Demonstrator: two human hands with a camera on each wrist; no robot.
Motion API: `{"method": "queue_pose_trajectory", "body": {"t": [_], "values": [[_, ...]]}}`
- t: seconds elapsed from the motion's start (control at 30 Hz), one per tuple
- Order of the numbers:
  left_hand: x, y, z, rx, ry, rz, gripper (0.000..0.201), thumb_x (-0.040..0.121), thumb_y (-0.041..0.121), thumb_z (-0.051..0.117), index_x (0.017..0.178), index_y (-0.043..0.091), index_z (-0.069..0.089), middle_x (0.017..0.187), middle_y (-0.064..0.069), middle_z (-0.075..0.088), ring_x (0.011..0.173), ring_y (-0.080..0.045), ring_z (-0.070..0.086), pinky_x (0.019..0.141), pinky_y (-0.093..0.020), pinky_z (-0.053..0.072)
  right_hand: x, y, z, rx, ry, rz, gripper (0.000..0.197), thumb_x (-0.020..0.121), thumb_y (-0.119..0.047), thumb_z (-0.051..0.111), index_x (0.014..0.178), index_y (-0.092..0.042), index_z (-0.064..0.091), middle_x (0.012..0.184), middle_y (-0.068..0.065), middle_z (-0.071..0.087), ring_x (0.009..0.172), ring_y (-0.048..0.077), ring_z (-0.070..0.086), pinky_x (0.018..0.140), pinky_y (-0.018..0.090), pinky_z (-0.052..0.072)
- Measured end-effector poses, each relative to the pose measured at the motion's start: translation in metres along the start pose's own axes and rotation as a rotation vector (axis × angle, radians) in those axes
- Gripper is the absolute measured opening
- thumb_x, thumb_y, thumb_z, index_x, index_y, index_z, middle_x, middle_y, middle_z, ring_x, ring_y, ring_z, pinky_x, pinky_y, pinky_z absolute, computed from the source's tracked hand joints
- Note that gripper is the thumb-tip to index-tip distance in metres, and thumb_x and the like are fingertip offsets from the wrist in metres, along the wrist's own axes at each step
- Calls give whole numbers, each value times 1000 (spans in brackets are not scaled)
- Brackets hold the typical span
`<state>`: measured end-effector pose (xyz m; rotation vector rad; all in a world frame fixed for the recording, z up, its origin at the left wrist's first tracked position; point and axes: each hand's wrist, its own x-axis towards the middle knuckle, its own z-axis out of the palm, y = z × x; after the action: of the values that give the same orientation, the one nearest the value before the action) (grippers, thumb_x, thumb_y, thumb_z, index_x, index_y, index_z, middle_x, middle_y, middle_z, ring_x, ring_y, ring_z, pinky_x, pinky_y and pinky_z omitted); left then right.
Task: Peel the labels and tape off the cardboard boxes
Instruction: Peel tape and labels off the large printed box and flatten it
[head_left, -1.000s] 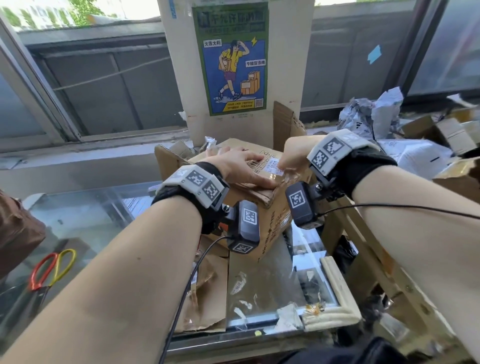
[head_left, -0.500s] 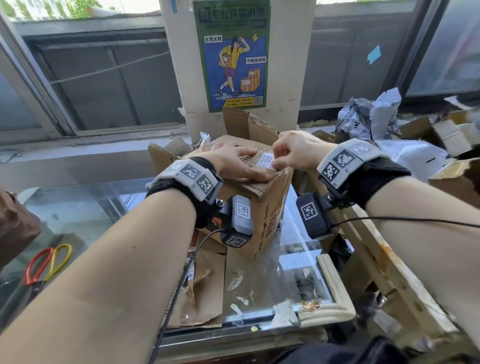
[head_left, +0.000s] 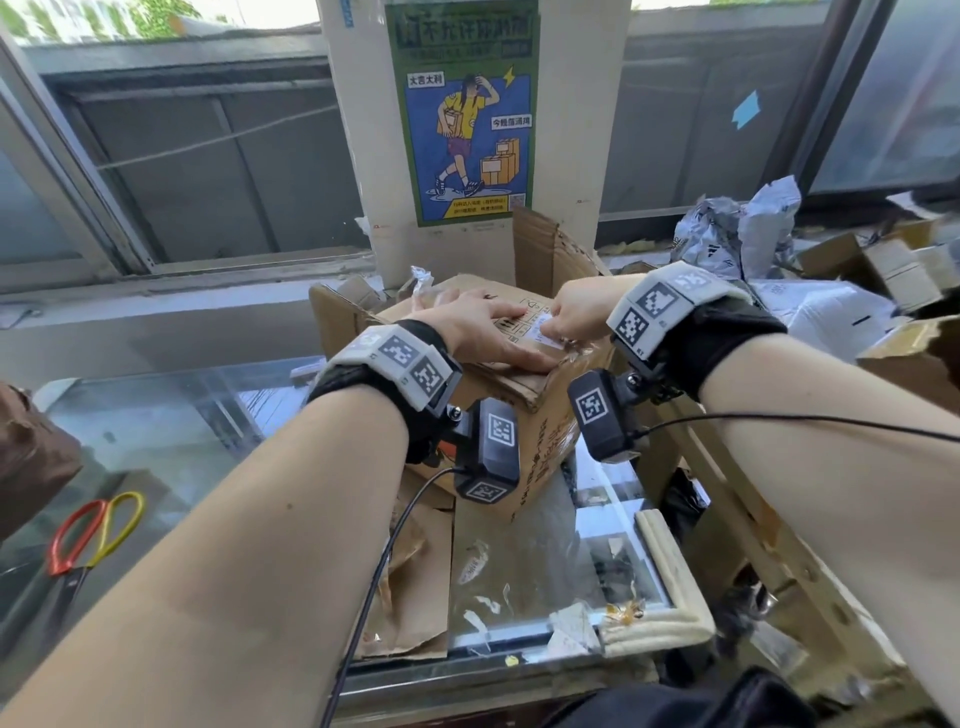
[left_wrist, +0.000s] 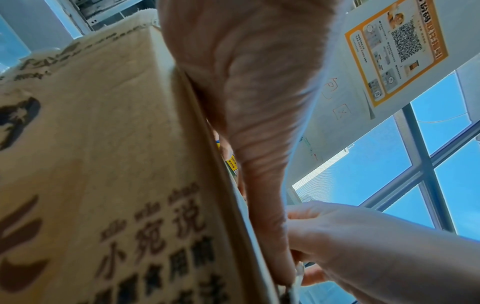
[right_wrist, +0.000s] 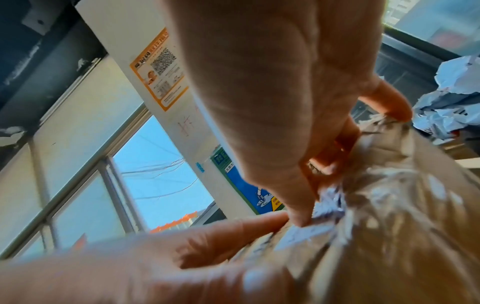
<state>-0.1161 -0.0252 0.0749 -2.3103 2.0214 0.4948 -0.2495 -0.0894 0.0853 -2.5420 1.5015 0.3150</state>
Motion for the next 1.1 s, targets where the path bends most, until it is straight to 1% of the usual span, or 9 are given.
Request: {"method": "queue_pose_trajectory", "body": {"t": [0.07,0.2,0.33,0.43,0.57,0.67,0.8,0.93,1.1], "values": [[0,-2,1,-12,-3,-6,90,64,82,58,144,53,28,160,7,15,147,-25,5,115,-53,-1,3,3,-3,63,-46,-34,27,96,-26,49,102,-6,67,94,5,62,84,17,54,73,28,40],[0,-6,1,-13,-3,-24,91,64,83,56,144,53,27,160,5,16,147,-26,6,115,-55,-1,2,8,-5,212,-53,-83,21,95,-24,54,76,-22,61,83,-1,62,72,11,55,63,21,42],[0,-11,-1,-33,-12,-24,92,61,85,56,143,54,27,160,7,17,147,-26,7,116,-53,3,-3,11,-2,503,-92,-202,18,97,-19,52,84,-8,60,82,6,61,68,12,54,63,20,45],[1,-17,-2,-61,-47,-20,106,44,92,53,141,56,29,159,10,18,147,-26,10,117,-53,9,-6,12,0,669,-93,-252,16,97,-16,52,86,-6,58,79,8,58,67,13,52,59,18,45],[3,-12,-1,-48,-33,-31,101,50,91,53,141,57,28,160,7,18,147,-27,8,117,-56,6,-6,17,2,627,-10,-191,22,96,-20,53,77,-12,59,71,2,59,60,9,52,53,14,43],[3,-11,0,-50,-29,-35,101,49,91,52,141,57,28,160,6,18,147,-28,8,117,-57,5,-7,18,3,397,112,-167,23,95,-28,55,77,-16,60,76,-1,59,73,13,54,63,24,41],[1,-8,1,-42,-7,-25,90,61,84,56,142,56,29,160,7,17,147,-27,7,118,-54,2,-7,11,3,88,344,-131,29,95,-40,49,98,-13,56,96,1,52,89,19,51,75,31,41],[0,-7,0,-27,3,-16,89,63,83,56,143,55,29,160,7,16,147,-27,6,117,-55,1,-3,7,4,242,232,-101,39,94,-39,52,98,-4,68,93,8,66,84,20,61,68,29,47],[-1,-7,0,-20,3,-24,90,64,84,55,144,54,27,160,7,14,147,-27,5,117,-55,2,-3,7,5,348,214,-146,21,84,-22,70,97,-5,73,94,9,71,76,14,62,67,25,52]]}}
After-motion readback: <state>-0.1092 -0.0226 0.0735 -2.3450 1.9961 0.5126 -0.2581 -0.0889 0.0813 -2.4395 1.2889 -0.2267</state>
